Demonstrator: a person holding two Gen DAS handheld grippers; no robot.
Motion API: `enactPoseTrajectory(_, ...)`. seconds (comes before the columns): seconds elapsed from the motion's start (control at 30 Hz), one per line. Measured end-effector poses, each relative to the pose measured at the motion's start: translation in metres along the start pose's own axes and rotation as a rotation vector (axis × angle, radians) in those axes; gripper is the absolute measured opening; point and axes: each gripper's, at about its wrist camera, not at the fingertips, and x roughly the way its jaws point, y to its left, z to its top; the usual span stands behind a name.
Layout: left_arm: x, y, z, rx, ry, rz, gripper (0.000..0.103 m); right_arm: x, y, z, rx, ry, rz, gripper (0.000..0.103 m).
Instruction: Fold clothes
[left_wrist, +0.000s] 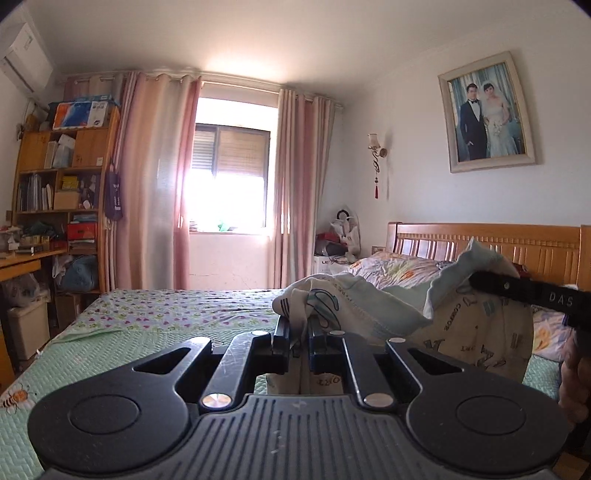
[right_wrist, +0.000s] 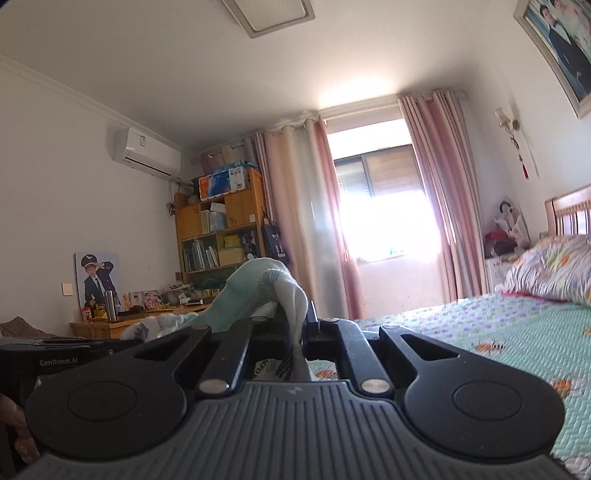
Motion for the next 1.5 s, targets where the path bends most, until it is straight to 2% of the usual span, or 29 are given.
enactPoseTrajectory(0.1,-0.009,-0.001,-0.002,0.008,-0.013,-0.002,0.010,-0.003,0.004,-0.003,-0.002,0.007,-0.002,0.008)
enactPoseTrajectory(0.2,-0.017,-0.002,0.008,0.042,-0.045,0.001,0.010,-0.008,0.013,0.007,-0.030,-0.020,0.014,0.008)
enactPoseTrajectory(0.43,-0.045,-0.010,0.084,0.130,-0.243,0.019,0.010,-0.017,0.020,0.058,-0.057,-0.108,0.052,0.008)
enactPoseTrajectory(0.53,-0.048,-0.019,0.095,0.143,-0.249,0.012,0.014,-0.013,0.025,0.066,-0.091,-0.114,0.059,0.008)
enactPoseTrajectory(0.6,-0.040,-0.025,0.079,0.142,-0.191,-0.006,0.017,-0.004,0.025,0.060,-0.102,-0.079,0.046,0.008)
enactPoseTrajectory(0.73,-0.002,-0.017,0.004,0.046,0.055,-0.135,0.020,0.004,0.014,0.036,-0.057,-0.003,0.019,0.008)
enactPoseTrajectory(0.83,0.037,-0.007,-0.057,0.012,0.240,-0.223,0.019,-0.008,0.007,0.028,-0.045,-0.002,0.040,0.008)
enactPoseTrajectory(0.9,0.060,0.004,-0.083,-0.029,0.316,-0.289,0.020,-0.019,0.004,0.028,-0.047,-0.010,0.057,0.008)
enactPoseTrajectory(0.97,0.080,0.013,-0.093,-0.110,0.351,-0.371,0.033,-0.031,-0.002,0.030,-0.045,-0.025,0.064,0.008)
enactPoseTrajectory(1.0,0.090,0.016,-0.095,-0.146,0.361,-0.413,0.050,-0.037,-0.006,0.031,-0.037,-0.031,0.069,0.008)
enactPoseTrajectory(1.03,0.101,0.017,-0.098,-0.179,0.370,-0.452,0.073,-0.044,-0.012,0.032,-0.022,-0.037,0.075,0.008)
enactPoseTrajectory(1.07,0.111,0.018,-0.100,-0.203,0.375,-0.481,0.081,-0.050,-0.017,0.032,-0.007,-0.043,0.081,0.008)
enactPoseTrajectory(1.1,0.121,0.017,-0.104,-0.221,0.381,-0.498,0.084,-0.056,-0.023,0.032,0.010,-0.045,0.083,0.008)
enactPoseTrajectory(1.2,0.150,0.013,-0.121,-0.299,0.428,-0.557,0.082,-0.068,-0.040,0.024,0.059,-0.029,0.055,0.008)
enactPoseTrajectory(1.27,0.166,0.000,-0.132,-0.322,0.481,-0.585,0.071,-0.070,-0.049,0.015,0.088,-0.002,0.014,0.008)
enactPoseTrajectory(1.3,0.172,-0.009,-0.139,-0.311,0.512,-0.584,0.056,-0.070,-0.052,0.012,0.102,0.010,-0.001,0.008)
enactPoseTrajectory(1.33,0.176,-0.019,-0.146,-0.302,0.537,-0.587,0.034,-0.070,-0.055,0.008,0.115,0.018,-0.017,0.008)
enactPoseTrajectory(1.4,0.177,-0.032,-0.157,-0.295,0.553,-0.597,0.009,-0.069,-0.058,0.004,0.131,0.023,-0.037,0.008)
enactPoseTrajectory(1.5,0.169,-0.037,-0.159,-0.318,0.518,-0.612,0.007,-0.069,-0.059,0.001,0.138,0.021,-0.042,0.008)
